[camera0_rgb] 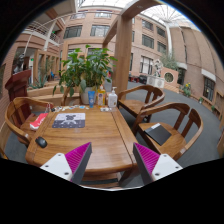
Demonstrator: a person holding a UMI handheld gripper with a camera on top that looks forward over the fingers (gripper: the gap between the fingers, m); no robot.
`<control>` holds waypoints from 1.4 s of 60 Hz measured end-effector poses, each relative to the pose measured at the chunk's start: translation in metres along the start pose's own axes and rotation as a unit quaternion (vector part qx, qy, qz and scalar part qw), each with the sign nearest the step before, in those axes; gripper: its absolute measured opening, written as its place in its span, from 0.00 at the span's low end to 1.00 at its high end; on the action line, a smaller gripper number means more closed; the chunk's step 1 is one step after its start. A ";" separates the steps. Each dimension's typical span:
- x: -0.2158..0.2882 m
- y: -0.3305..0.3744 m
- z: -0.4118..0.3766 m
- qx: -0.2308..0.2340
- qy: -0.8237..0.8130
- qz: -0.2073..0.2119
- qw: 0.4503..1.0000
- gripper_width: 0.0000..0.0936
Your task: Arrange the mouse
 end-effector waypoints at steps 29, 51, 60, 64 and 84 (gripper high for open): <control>-0.124 -0.024 -0.145 0.105 0.053 -0.092 0.989 0.91; -0.125 -0.081 -0.344 0.236 0.089 -0.077 0.965 0.91; -0.119 -0.111 -0.383 0.243 0.110 -0.069 0.961 0.91; -0.118 -0.121 -0.400 0.250 0.113 -0.070 0.959 0.91; -0.087 -0.178 -0.427 0.237 0.111 -0.058 0.963 0.82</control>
Point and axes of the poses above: the point between the fingertips, and its own axes, seen from behind it with the camera up: z to the right, x up, y backward, against the way the camera looks, the point moved 1 cm from there along y, backward, against the way the camera looks, and after that the axes turned 3 degrees about -x, right-handed, at the moved point
